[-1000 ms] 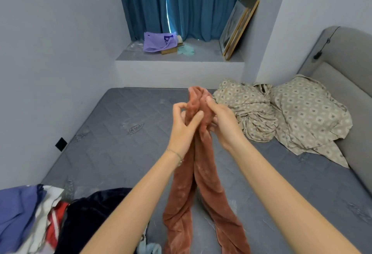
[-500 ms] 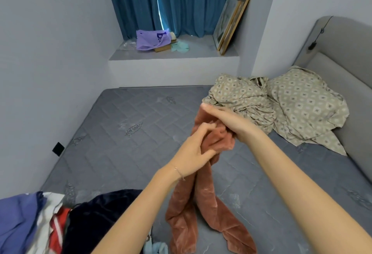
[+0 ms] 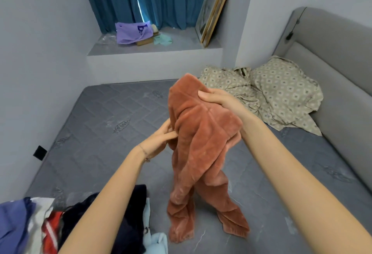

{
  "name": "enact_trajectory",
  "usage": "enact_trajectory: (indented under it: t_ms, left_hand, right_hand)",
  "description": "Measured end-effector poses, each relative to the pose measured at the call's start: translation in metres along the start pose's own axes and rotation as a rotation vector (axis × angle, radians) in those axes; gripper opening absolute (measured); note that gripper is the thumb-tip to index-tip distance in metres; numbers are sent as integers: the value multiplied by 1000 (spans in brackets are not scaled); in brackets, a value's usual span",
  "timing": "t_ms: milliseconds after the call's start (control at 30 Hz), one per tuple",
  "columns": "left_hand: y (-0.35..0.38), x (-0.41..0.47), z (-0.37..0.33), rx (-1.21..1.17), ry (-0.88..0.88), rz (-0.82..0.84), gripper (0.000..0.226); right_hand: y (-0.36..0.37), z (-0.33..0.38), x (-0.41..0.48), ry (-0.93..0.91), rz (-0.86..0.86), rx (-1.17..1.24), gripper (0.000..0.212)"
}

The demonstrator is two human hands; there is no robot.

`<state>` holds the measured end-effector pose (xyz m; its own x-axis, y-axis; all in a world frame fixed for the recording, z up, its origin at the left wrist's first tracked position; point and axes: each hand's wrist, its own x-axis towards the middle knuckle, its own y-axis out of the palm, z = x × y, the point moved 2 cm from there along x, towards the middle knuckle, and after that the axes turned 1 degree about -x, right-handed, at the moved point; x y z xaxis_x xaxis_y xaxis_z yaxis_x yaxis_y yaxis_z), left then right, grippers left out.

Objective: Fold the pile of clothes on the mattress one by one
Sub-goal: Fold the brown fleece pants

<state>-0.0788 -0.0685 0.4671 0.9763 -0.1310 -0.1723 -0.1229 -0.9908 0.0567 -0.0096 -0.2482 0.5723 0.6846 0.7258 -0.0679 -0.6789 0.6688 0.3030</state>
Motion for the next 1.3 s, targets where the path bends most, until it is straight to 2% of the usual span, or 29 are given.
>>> enact_trajectory:
  t_ms: [100,233,300,400,467,567,667,767,833,1000,1100,1200,1300]
  left_hand:
    - [-11,-4,-5,83,20,-4,31]
    - [-44,-14,-26,-88,126,-188,33]
    - [-59,-19,-47,-70,201,-247,28]
    - [-58,-16,-72,-7,244,-178,26]
    - [-38,-1,-66,45,174,-98,22]
    - [3,32,-26,141,-13,-38,14]
    - [48,68,22,208,-147,-42,14]
    - [94,110,67,287,-229,-14,20]
    - [130,142,99,329,-269,19,20]
    - [230,249,187,471,-338,136,18]
    - [282,306,249,511,-383,113,23]
    - [321,342,312,501,-419,43,28]
    - [341,369,360,560,-405,-62,22]
  right_hand:
    - [8,9,-4,-75,-35,41,22]
    - [7,3,-13,-151,-127,163,19]
    - [3,-10,-22,-155,-191,206,21]
    - [-11,-38,-35,-128,-242,313,28]
    - [-29,-55,-45,-130,-265,409,26]
    - [-71,-77,-69,-96,-446,387,24]
    - [-121,-103,-97,-27,-631,141,18]
    - [-177,-129,-126,48,-706,-22,15]
    - [-221,-149,-146,105,-769,-57,19]
    - [-338,-212,-190,226,-962,-163,10]
    - [-402,-254,-205,299,-1010,-210,14]
    - [-467,-291,-209,363,-1030,-244,34]
    - [-529,-326,-205,410,-1024,-290,41]
